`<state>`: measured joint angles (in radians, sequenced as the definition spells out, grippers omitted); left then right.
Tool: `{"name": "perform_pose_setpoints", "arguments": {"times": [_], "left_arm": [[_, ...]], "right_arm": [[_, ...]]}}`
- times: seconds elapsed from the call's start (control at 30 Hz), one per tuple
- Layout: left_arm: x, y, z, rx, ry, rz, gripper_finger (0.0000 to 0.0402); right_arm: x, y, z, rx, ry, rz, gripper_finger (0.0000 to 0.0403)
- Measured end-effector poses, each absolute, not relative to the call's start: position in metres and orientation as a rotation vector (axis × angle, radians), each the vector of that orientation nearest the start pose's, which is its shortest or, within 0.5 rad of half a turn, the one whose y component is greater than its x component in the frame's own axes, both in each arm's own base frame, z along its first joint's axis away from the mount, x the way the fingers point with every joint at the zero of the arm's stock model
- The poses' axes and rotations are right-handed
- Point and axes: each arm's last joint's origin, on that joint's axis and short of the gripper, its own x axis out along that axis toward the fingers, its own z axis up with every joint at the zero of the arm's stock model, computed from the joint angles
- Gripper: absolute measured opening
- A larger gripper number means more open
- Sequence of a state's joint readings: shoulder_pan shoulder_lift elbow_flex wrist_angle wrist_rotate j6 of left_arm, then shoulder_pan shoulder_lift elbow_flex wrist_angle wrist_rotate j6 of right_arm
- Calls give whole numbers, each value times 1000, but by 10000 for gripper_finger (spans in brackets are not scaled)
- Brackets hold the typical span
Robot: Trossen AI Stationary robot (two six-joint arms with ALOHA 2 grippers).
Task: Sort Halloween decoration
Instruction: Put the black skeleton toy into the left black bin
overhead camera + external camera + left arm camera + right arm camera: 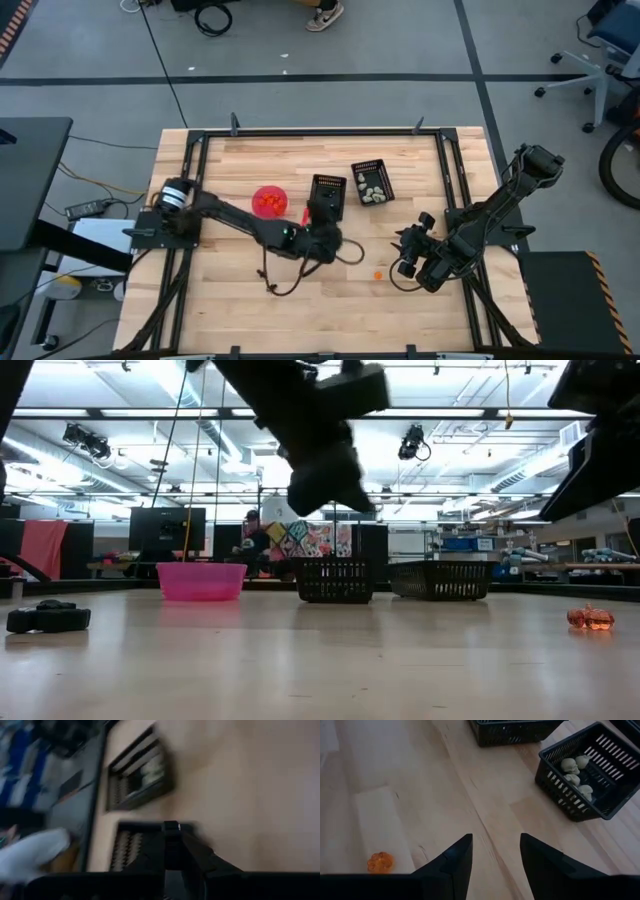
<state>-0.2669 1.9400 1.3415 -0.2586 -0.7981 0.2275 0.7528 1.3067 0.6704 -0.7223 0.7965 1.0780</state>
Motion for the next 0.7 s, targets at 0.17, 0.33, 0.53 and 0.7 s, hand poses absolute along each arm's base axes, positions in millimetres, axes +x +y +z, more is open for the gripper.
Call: {"name": "perform_pose_setpoints", "arguments": {"times": [0.17, 0.33, 0.53, 0.7], "left_arm": [[393, -57, 194, 579, 909, 523, 41], [397, -25, 186, 415, 963, 491, 63], [401, -7, 187, 354, 950, 509, 109], [403, -11, 189, 367, 923, 491, 149]], "right_arm": [[164, 124, 176, 38, 761, -497, 169], [164, 125, 176, 40, 757, -490, 169], [164, 126, 176, 39, 756, -483, 169], [163, 127, 176, 34, 758, -478, 169]]}}
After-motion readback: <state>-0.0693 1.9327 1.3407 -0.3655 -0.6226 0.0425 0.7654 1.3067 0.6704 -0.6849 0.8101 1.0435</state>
